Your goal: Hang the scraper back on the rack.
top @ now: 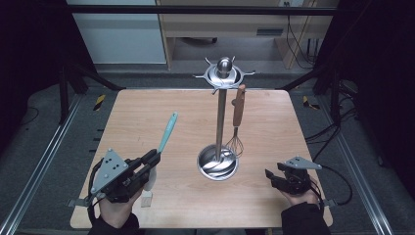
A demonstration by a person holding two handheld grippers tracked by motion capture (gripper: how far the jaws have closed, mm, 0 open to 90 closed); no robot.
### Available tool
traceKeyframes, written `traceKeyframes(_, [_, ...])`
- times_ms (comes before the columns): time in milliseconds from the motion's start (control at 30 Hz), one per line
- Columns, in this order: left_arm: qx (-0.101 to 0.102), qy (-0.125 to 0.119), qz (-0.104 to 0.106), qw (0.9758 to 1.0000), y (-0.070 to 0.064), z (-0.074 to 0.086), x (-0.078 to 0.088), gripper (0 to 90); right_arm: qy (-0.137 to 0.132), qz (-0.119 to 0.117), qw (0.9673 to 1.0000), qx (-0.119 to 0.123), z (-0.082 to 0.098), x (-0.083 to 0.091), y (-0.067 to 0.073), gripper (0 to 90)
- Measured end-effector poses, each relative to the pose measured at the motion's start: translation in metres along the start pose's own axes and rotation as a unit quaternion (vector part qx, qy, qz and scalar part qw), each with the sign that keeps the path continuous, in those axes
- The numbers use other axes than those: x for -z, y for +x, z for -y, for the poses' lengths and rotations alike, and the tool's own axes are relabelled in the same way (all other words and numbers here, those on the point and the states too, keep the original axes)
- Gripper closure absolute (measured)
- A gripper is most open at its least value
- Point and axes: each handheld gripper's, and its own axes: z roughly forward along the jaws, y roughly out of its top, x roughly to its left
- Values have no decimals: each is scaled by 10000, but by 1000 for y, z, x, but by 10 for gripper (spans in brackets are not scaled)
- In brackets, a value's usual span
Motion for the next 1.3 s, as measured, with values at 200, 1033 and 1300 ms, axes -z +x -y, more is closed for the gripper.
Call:
traceKeyframes(200, [-14, -141, 67, 9999, -3, -8, 2, 806, -21, 30, 10000, 37, 0, 0, 0, 437])
traceKeyframes(1033, [-196, -631, 351, 9972, -28, -50, -13, 806, 8, 27, 10000, 11, 0, 0, 0, 435])
traceKeyframes(1300, [-213, -631, 403, 9970, -34, -59, -20, 805, 5, 24, 10000, 4, 0, 0, 0, 435])
